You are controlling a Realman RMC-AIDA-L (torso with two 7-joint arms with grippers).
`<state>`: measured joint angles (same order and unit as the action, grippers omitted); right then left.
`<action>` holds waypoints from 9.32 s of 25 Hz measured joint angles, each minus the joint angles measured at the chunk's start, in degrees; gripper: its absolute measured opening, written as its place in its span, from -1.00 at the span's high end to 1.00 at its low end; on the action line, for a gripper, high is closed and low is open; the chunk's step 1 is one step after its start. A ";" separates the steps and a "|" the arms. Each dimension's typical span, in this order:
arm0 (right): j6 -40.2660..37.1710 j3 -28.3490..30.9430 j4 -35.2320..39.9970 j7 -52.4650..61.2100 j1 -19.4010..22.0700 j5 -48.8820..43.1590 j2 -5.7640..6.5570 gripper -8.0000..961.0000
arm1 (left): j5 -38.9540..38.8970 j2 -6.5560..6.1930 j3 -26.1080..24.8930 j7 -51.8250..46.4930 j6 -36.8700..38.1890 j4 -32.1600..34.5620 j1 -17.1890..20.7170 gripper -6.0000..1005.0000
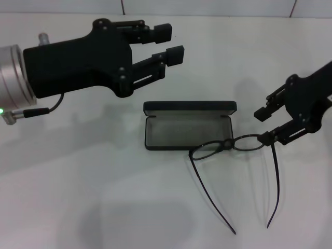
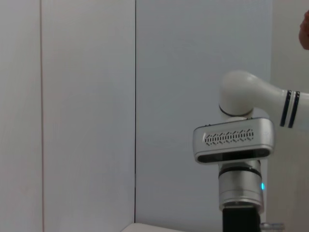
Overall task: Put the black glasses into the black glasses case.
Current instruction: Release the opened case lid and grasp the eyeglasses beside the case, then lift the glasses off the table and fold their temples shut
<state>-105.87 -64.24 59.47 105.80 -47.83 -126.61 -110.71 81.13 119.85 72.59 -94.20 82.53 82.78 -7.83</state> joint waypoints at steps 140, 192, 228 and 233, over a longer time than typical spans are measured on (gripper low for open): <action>14.24 -10.74 -13.05 -26.58 15.30 54.43 -5.47 0.78 | -15.43 -0.18 -1.91 27.67 28.94 -45.54 -14.61 0.69; 15.47 -15.24 -14.38 -27.49 13.62 57.71 -5.48 0.76 | -18.75 -0.06 -2.13 34.77 26.28 -53.26 -15.93 0.70; -3.91 -11.61 -31.94 -49.96 14.96 85.22 -5.49 0.74 | -17.24 0.51 11.54 37.58 30.74 -56.95 -21.99 0.70; -0.09 -23.05 -35.94 -57.29 12.09 91.12 -5.49 0.74 | -23.28 0.56 17.62 40.43 30.56 -56.98 -22.61 0.70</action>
<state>-105.95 -87.30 23.53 48.51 -35.74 -35.49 -116.19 57.84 120.40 90.20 -53.77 113.08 25.80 -30.45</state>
